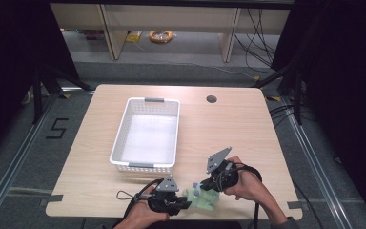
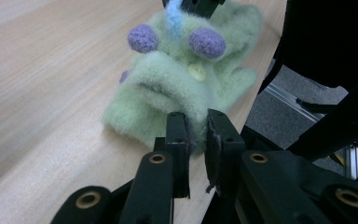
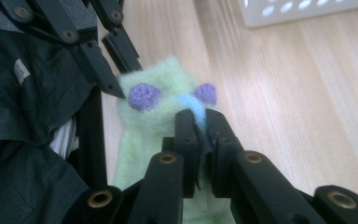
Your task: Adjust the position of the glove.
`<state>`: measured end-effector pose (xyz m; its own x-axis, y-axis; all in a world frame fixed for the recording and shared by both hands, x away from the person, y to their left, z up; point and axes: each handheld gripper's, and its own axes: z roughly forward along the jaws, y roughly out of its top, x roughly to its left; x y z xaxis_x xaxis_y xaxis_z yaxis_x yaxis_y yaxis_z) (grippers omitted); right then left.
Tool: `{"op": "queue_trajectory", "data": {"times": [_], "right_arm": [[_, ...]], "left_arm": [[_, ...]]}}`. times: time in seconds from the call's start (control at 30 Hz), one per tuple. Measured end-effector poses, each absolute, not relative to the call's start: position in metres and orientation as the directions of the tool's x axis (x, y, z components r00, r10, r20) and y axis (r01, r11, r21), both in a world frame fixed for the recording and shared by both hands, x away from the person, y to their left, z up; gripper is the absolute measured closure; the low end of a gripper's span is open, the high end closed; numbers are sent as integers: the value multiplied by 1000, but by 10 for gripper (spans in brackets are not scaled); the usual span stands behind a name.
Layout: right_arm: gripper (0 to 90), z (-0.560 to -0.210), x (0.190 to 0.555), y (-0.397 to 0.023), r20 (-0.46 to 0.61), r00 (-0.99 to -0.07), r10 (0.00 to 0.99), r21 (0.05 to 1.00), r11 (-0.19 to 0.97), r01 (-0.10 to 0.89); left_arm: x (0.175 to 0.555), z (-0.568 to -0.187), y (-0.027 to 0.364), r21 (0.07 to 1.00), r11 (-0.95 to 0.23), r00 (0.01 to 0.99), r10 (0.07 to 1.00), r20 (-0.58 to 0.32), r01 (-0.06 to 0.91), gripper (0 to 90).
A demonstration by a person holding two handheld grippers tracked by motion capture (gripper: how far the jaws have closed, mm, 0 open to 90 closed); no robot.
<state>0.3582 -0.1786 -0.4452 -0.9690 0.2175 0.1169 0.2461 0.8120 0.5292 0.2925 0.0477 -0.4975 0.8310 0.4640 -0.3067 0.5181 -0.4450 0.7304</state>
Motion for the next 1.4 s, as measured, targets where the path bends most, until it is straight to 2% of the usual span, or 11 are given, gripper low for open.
{"op": "queue_trajectory", "data": {"times": [0.03, 0.27, 0.4, 0.5, 0.63, 0.73, 0.8, 0.97, 1.0, 1.17, 1.4], "right_arm": [[830, -448, 361, -179, 104, -976, 191, 544, 811, 216], [682, -454, 361, -185, 115, -955, 272, 563, 774, 288], [626, -448, 358, -191, 98, -936, 337, 568, 753, 330], [598, -443, 356, -198, 83, -935, 345, 584, 743, 326], [556, -440, 348, -213, 104, -897, 430, 596, 695, 402], [499, -439, 337, -223, 172, -825, 538, 589, 616, 524], [473, -440, 334, -229, 180, -795, 579, 608, 570, 553], [452, -444, 323, -232, 252, -728, 638, 605, 483, 632], [450, -446, 324, -231, 228, -741, 632, 617, 495, 612], [441, -454, 324, -227, 249, -716, 653, 583, 489, 649], [420, -472, 326, -223, 309, -675, 670, 525, 471, 708]], "left_arm": [[292, -499, 47, 727, -444, 827, 472, -307, 524, 791], [293, -506, 48, 705, -452, 814, 485, -320, 546, 766], [293, -507, 49, 700, -454, 812, 484, -326, 552, 719], [291, -506, 50, 700, -455, 814, 477, -331, 551, 702], [288, -501, 54, 707, -448, 814, 482, -324, 547, 620], [289, -497, 60, 708, -412, 792, 497, -354, 574, 548], [292, -494, 65, 715, -389, 779, 519, -352, 581, 512], [301, -492, 67, 715, -326, 734, 566, -376, 618, 454], [302, -492, 65, 715, -329, 735, 565, -375, 617, 448], [306, -493, 61, 695, -326, 717, 578, -390, 641, 425], [308, -499, 55, 648, -307, 670, 600, -436, 697, 389]]}}
